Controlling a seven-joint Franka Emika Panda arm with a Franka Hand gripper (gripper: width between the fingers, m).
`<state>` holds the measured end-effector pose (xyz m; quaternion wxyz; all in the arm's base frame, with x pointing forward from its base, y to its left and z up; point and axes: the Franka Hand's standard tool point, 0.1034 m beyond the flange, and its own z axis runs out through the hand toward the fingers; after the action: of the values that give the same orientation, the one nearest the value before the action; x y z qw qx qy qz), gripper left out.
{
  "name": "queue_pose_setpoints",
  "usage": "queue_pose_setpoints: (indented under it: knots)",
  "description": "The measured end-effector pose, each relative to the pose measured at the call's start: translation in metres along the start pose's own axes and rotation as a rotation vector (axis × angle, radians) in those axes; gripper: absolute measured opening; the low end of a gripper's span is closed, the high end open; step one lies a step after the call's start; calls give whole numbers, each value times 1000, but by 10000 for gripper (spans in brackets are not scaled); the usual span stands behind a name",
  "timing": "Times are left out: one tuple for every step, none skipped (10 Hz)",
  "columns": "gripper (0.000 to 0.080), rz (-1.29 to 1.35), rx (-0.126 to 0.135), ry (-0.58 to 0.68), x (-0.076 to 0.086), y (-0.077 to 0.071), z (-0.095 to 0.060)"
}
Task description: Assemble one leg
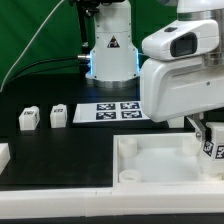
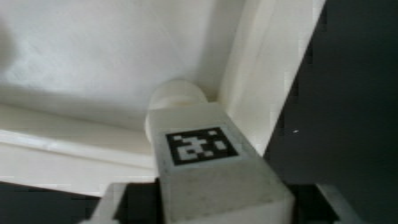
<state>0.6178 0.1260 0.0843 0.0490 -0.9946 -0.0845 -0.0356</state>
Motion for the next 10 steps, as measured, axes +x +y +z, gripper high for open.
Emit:
queue_pose_setpoints:
  knots:
    - [315, 111, 2, 1, 0, 0, 0]
    - [315, 199, 13, 3, 1, 1, -1]
    - [315, 347, 20, 6, 1, 2, -1]
    - [315, 459, 23, 6, 2, 2, -1]
    - [315, 555, 27, 7, 2, 3, -1]
    - [317, 659, 38, 11, 3, 4, -1]
    - [317, 775, 46, 17, 3, 6, -1]
    - [317, 893, 55, 19, 3, 7, 0]
    - [317, 1021, 63, 17, 4, 8, 0]
    - [317, 1129, 72, 19, 4, 9, 0]
